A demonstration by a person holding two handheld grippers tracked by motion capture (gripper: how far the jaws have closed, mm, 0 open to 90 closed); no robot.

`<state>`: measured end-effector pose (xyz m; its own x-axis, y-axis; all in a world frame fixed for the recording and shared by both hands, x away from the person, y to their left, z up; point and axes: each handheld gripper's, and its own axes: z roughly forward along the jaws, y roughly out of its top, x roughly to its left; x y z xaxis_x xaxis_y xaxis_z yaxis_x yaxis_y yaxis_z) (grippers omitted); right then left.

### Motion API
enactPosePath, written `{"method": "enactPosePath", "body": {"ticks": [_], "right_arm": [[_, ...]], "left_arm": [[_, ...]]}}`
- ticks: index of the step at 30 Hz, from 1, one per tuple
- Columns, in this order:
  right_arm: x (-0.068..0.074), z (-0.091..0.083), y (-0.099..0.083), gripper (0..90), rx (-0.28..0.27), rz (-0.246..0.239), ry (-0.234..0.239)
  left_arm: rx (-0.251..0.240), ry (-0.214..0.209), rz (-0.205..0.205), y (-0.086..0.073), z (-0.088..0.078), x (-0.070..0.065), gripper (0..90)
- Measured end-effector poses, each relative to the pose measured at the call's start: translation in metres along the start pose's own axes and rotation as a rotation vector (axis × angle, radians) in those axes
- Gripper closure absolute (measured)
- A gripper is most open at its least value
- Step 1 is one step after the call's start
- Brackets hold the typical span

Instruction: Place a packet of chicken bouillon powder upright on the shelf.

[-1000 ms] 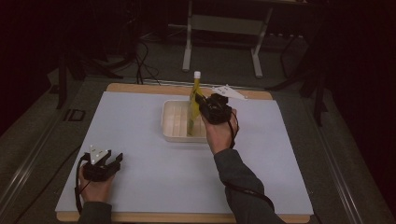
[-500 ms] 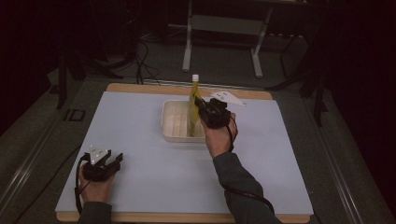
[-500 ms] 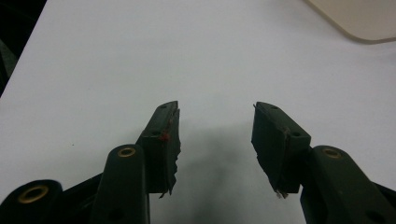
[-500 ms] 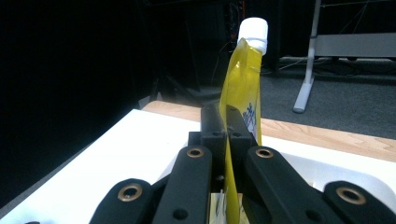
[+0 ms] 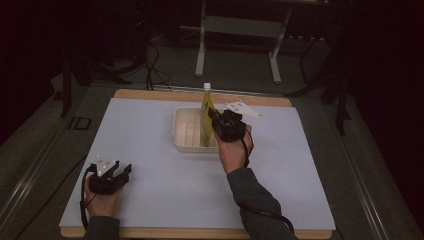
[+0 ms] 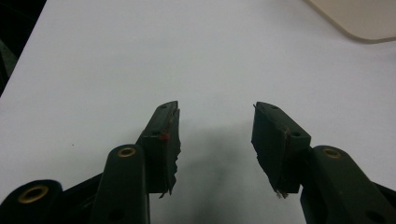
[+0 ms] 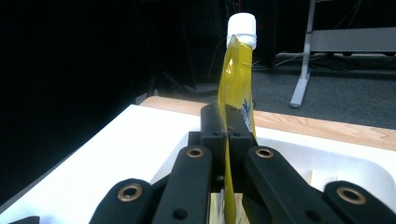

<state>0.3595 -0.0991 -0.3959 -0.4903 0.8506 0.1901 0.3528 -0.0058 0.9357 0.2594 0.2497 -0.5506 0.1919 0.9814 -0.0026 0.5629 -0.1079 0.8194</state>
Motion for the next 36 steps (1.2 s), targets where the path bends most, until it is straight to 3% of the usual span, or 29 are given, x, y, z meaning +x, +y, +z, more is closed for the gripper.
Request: {"method": "enactPosePath", "body": {"ticks": [25,36], "right_arm": [[-0.005,0.02,-0.003,90.0,0.033,0.042,-0.052],[-0.005,0.03,0.002,90.0,0.063,0.019,-0.081]], "left_arm": [[0.0,-0.002,-0.003,0.0,0.0,0.0,51.6],[0.002,-0.003,-0.001,0.0,0.0,0.001,51.6]]}}
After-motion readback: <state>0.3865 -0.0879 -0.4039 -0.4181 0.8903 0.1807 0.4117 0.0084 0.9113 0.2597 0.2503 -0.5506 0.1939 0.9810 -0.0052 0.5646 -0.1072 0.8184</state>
